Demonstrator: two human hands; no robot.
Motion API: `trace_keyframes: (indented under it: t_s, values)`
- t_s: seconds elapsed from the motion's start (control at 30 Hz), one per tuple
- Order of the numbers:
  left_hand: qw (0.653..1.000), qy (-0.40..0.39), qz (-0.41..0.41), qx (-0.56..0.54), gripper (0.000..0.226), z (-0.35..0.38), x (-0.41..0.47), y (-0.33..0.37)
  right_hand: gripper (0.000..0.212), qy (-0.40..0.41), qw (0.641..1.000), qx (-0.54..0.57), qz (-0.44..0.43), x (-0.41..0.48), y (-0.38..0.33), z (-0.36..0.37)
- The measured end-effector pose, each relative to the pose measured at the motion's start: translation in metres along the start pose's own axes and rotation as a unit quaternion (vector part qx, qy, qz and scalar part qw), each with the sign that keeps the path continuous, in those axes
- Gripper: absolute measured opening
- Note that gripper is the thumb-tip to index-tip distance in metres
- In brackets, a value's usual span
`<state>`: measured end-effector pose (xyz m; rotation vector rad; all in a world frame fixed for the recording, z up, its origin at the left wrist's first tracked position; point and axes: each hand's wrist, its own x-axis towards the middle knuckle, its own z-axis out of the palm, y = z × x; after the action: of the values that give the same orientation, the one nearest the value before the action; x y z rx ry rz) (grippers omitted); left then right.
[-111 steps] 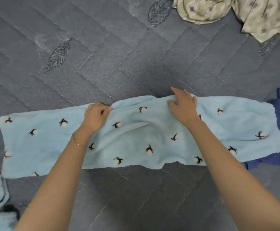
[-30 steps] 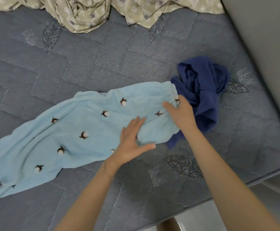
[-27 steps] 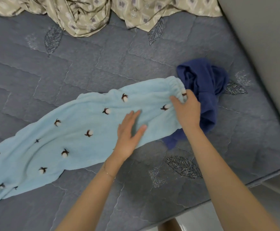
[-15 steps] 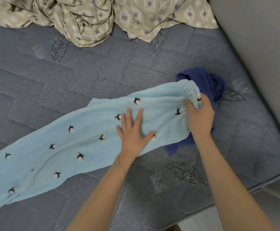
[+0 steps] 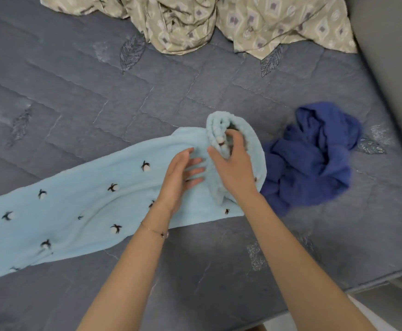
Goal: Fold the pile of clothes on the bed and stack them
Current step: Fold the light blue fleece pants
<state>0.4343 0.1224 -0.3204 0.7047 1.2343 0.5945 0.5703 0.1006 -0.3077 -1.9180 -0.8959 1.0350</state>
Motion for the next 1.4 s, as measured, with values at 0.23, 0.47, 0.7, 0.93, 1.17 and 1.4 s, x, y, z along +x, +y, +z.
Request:
trace_keyframes:
  t_s: [0.23, 0.47, 0.7, 0.93, 1.17, 1.4]
  values:
    - [1.0, -0.005, 0.001, -0.029, 0.053, -0.134, -0.035, 0.024, 0.045, -0.122, 0.991, -0.03, -0.041, -0.068, -0.042, 0.132]
    - [0.997, 0.076, 0.023, 0.003, 0.028, -0.274, -0.06, 0.026, 0.029, -0.208, 0.945, -0.132, -0.214, -0.134, -0.078, 0.24]
    - [0.984, 0.178, 0.01, -0.003, 0.037, -0.333, -0.067, 0.004, 0.049, -0.079, 0.934, -0.334, -0.101, -0.149, -0.051, 0.3]
    - [0.983, 0.161, 0.047, 0.076, 0.026, -0.351, -0.071, -0.025, 0.025, -0.116, 0.952, -0.273, -0.072, -0.153, -0.038, 0.316]
    - [0.99, 0.078, -0.111, -0.026, 0.087, -0.378, -0.072, -0.023, 0.023, -0.256, 0.956, -0.13, -0.062, -0.175, -0.066, 0.347]
    - [0.99, 0.117, -0.081, 0.005, 0.036, -0.371, -0.075, -0.018, 0.021, -0.132, 0.976, -0.152, -0.087, -0.163, -0.063, 0.341]
